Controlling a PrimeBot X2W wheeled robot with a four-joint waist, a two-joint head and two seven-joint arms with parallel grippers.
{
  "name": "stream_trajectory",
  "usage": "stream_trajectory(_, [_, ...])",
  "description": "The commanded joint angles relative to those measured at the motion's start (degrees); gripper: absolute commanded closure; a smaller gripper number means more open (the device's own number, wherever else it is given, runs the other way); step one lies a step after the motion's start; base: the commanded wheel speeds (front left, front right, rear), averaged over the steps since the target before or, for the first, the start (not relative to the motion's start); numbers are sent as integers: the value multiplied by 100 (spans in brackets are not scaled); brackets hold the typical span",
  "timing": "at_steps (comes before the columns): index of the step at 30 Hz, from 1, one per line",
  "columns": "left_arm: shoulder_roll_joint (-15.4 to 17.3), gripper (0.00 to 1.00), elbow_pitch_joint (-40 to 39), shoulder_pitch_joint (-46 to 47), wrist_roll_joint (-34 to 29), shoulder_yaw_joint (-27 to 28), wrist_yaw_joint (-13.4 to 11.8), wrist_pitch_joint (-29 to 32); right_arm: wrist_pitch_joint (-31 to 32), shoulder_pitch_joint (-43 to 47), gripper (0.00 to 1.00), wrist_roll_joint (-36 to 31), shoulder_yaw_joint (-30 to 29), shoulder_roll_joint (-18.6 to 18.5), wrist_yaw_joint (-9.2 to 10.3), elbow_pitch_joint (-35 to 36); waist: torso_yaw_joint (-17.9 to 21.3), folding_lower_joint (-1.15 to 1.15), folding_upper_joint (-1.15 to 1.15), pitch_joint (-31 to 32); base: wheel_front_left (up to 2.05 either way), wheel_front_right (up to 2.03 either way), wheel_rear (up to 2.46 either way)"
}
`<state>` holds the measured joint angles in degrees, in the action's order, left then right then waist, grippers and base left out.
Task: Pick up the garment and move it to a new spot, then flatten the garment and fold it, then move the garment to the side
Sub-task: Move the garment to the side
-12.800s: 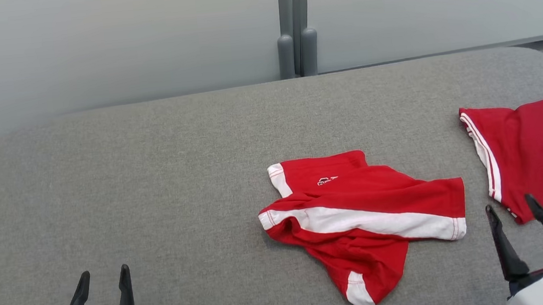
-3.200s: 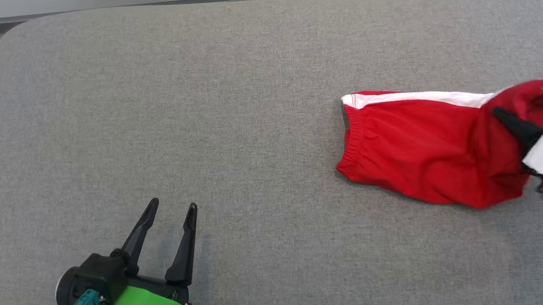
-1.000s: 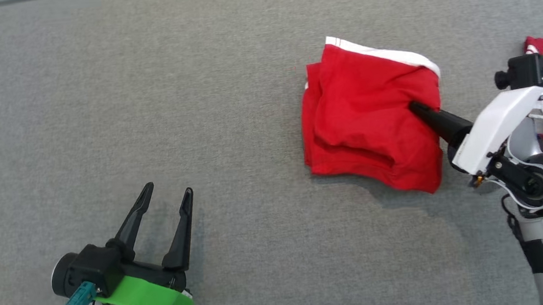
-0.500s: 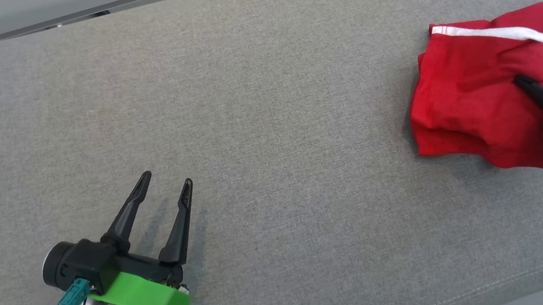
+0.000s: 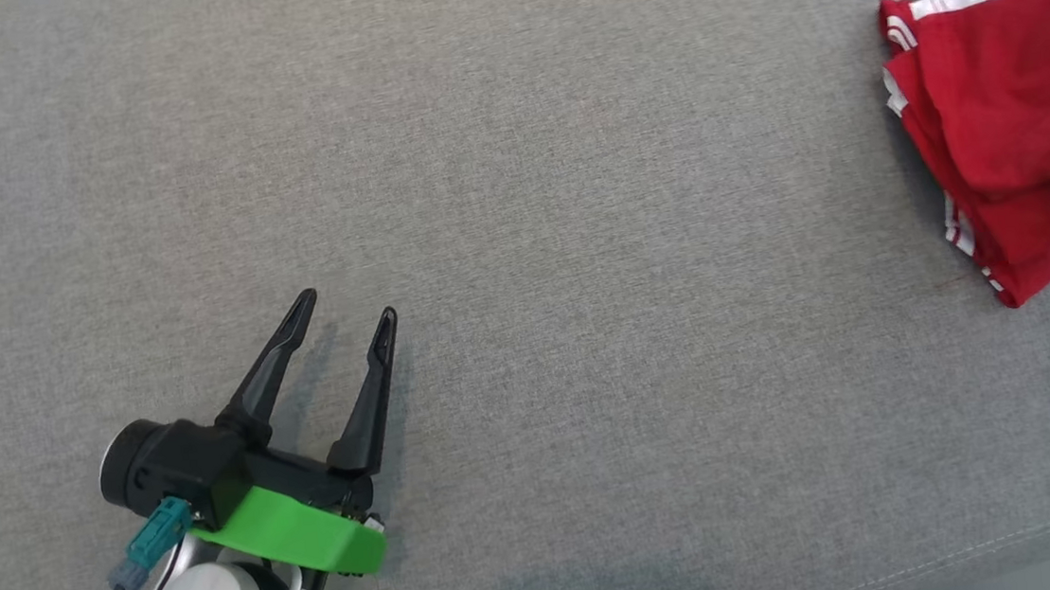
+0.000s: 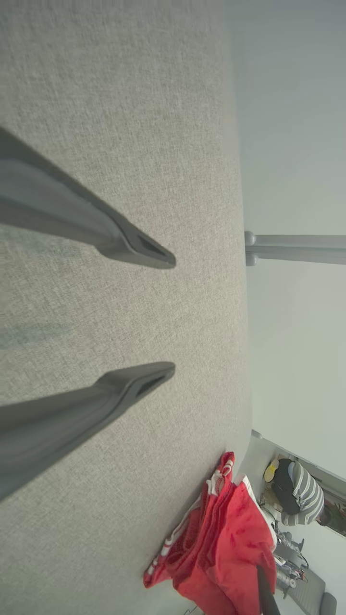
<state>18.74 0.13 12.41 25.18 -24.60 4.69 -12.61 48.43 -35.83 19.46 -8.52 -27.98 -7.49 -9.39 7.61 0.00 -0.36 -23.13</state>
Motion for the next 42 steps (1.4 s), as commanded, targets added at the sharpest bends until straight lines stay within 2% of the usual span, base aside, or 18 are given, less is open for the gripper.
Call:
stream_trajectory(1, [-33, 0, 32, 91, 37, 6, 21, -30, 73, -74, 100, -157, 38, -155, 0, -70, -192, 0, 36, -138, 0, 0, 0])
stream_trajectory(2, [-61, 0, 98, 110, 50, 8, 19, -56, 181, -107, 93, -298, 91, -362, 0, -170, -265, 0, 36, -152, 0, 0, 0])
stream_trajectory(3, [-79, 0, 124, 114, 62, 13, 18, -74, 237, -107, 74, -344, 103, -432, 0, -216, -293, 0, 36, -149, 0, 0, 0])
stream_trajectory(4, [-90, 0, 149, 112, 72, 18, 15, -87, 276, -96, 61, -375, 85, -478, 0, -267, -317, 0, 36, -141, 0, 0, 0])
stream_trajectory(5, [-102, 0, 178, 100, 86, 25, 10, -106, 290, -57, 22, -395, 80, -526, 0, -318, -335, 0, 36, -121, 0, 0, 0])
stream_trajectory(6, [-110, 0, 205, 80, 97, 32, 3, -114, 293, -8, 0, -427, 85, -580, 0, -355, -344, 0, 36, -97, 0, 0, 0])
stream_trajectory(11, [-143, 0, 296, -33, 103, 32, -19, -155, -192, 233, 0, -666, 225, -788, 0, -356, -323, 0, 36, 95, 0, 0, 0])
stream_trajectory(13, [-157, 0, 296, -74, 95, 26, -29, -172, -703, 209, 0, -621, 236, -847, 1, -215, -314, 0, 36, 217, 0, 0, 0])
stream_trajectory(17, [-212, 0, 314, -169, 109, 77, -129, -199, -1917, 335, 0, -429, 264, -598, 1, 152, -324, 0, 36, 485, 0, 0, 0])
stream_trajectory(22, [-227, 0, 460, -370, 201, 212, -347, -188, -3296, 899, 0, -373, 67, 120, -2, 780, -457, 0, 36, 893, 0, 0, 0])
stream_trajectory(24, [-181, 0, 519, -470, 219, 303, -447, -191, -3643, 1275, 0, -302, 65, 452, 3, 1027, -541, 0, 36, 1074, 0, 0, 0])
stream_trajectory(28, [-83, 0, 627, -735, 279, 509, -599, -209, -4270, 2189, 0, -620, 64, 1035, 2, 1363, -775, 0, 36, 1355, 0, 0, 0])
stream_trajectory(29, [-55, 0, 675, -788, 275, 537, -612, -213, -4432, 2458, 0, -786, 95, 1108, 0, 1365, -856, 0, 36, 1425, 0, 0, 0])
stream_trajectory(34, [39, 0, 898, -1056, 283, 771, -647, -249, -5432, 3399, 0, -1449, -133, 1943, 3, 1038, -1131, 0, 36, 1637, 0, 0, 0])
stream_trajectory(36, [62, 0, 1019, -1136, 270, 879, -627, -261, -5809, 3647, 0, -1806, -52, 2119, -1, 802, -1210, 0, 36, 1696, 0, 0, 0])
stream_trajectory(39, [8, 0, 1084, -1186, 256, 988, -615, -257, -6058, 3799, 0, -2011, -25, 2270, 2, 540, -1269, 0, 36, 1772, 0, 0, 0])
stream_trajectory(42, [-102, 0, 1175, -1282, 199, 1183, -578, -260, -6275, 3921, 0, -2218, 272, 2415, 2, 321, -1339, 0, 36, 1874, 0, 0, 0])
